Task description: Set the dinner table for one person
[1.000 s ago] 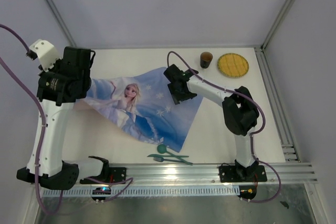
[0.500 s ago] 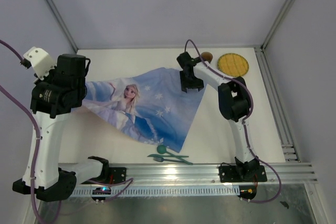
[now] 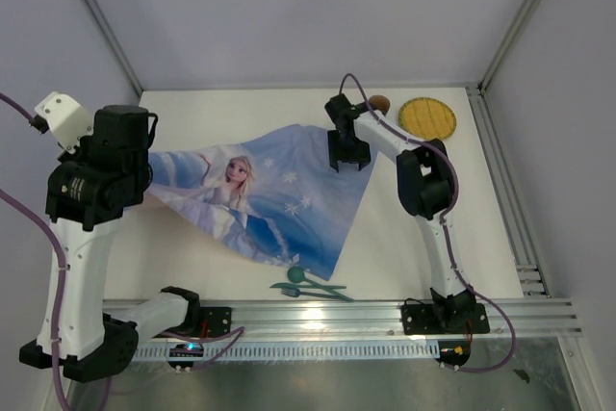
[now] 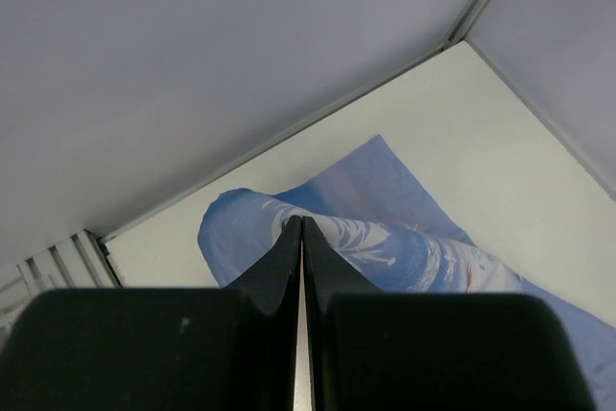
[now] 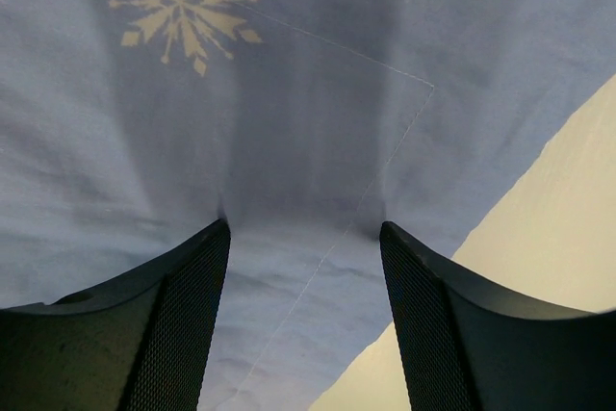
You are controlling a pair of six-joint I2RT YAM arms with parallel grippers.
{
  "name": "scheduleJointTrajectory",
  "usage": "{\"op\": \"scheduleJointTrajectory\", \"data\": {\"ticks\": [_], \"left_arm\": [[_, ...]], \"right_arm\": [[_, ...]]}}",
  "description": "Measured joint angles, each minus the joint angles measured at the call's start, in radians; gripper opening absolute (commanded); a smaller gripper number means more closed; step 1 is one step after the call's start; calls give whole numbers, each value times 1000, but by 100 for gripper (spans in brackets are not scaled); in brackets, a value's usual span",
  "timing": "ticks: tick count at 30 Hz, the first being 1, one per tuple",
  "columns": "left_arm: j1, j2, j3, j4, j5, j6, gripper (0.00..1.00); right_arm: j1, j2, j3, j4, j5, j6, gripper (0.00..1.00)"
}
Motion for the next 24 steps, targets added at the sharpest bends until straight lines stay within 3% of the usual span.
{"op": "scheduleJointTrajectory", "data": {"ticks": [14,24], "left_arm": [[0,-77,0,0,109,-6,0],[0,-113,-17,0,307,-3,0]], "right_arm": [[-83,74,124,-27,-150,37,69],[-114,130,224,-50,-216,41,69]]}}
